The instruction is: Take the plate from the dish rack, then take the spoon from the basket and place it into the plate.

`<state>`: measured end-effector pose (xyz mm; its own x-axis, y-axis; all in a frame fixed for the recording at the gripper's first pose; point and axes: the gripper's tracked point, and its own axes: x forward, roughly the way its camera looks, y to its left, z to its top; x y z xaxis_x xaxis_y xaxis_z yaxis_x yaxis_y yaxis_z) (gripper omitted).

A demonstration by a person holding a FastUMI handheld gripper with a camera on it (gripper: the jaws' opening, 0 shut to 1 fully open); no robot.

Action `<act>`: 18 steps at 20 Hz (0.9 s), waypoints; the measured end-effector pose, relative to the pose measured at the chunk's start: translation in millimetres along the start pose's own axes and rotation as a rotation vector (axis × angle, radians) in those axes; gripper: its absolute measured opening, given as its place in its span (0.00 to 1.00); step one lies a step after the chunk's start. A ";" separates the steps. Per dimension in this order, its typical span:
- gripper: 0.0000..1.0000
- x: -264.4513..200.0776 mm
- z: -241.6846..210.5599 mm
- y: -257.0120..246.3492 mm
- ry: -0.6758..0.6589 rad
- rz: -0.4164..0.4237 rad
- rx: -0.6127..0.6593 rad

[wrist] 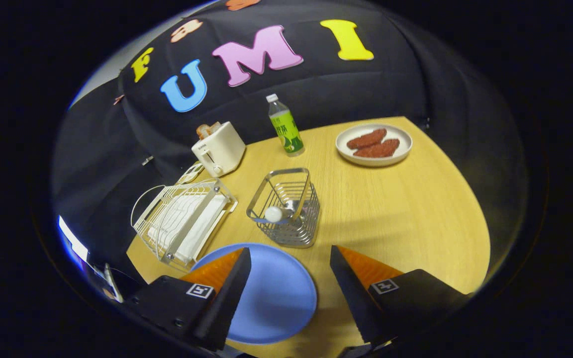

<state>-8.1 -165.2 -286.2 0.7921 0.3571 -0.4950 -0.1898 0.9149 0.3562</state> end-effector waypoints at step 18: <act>0.82 60.5 46.8 22.6 -0.294 0.094 -0.340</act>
<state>62.8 -131.8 -271.0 0.8837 0.4182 -0.2100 -0.4098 0.9083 0.0842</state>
